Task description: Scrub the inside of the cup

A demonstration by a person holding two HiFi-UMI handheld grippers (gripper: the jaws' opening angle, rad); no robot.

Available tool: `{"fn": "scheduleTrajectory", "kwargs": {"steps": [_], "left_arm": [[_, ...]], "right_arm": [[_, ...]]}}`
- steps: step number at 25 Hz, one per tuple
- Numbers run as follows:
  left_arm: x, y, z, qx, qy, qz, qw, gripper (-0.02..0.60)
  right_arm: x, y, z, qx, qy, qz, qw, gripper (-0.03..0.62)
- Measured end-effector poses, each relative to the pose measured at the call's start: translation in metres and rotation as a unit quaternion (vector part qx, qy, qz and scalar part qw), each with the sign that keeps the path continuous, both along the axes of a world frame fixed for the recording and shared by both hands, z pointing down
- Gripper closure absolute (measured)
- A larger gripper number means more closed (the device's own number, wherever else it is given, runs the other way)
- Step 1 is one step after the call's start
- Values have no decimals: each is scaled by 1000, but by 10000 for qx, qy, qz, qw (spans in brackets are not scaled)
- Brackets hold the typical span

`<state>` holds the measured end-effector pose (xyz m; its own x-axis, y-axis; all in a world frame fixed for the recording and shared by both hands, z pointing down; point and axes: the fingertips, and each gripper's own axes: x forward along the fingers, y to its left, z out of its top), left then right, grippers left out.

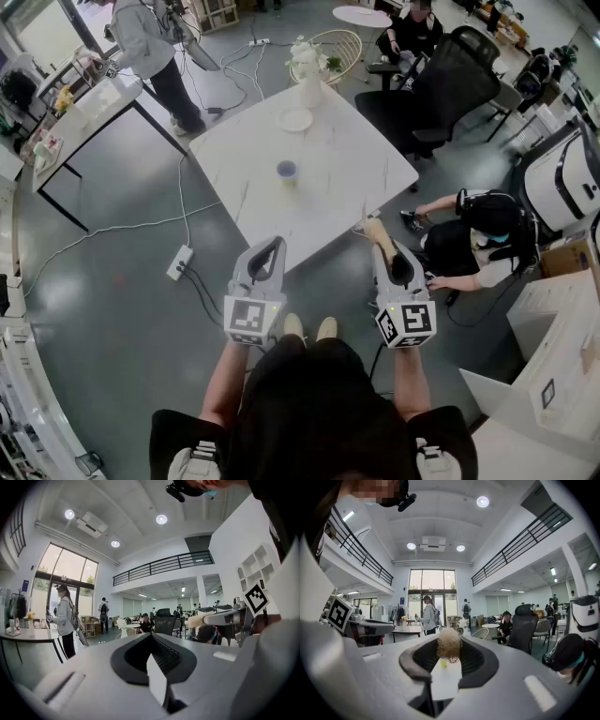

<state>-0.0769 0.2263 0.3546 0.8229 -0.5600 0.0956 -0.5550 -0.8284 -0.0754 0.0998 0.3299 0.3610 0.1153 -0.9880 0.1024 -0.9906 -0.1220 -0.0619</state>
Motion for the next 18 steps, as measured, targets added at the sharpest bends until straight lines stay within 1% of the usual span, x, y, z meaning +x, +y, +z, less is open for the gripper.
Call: {"fn": "scheduleTrajectory", "kwargs": {"steps": [6, 12, 18], "left_arm": [[-2, -5, 3, -6, -12, 22, 10000, 574], [-1, -10, 2, -8, 10, 84, 10000, 572], [-8, -16, 2, -22, 74, 153, 9999, 572]], "right_arm": [[-5, -3, 1, 17, -15, -6, 10000, 487], [-7, -6, 0, 14, -150, 10, 9999, 487], [-16, -10, -1, -35, -39, 51, 10000, 487]]}}
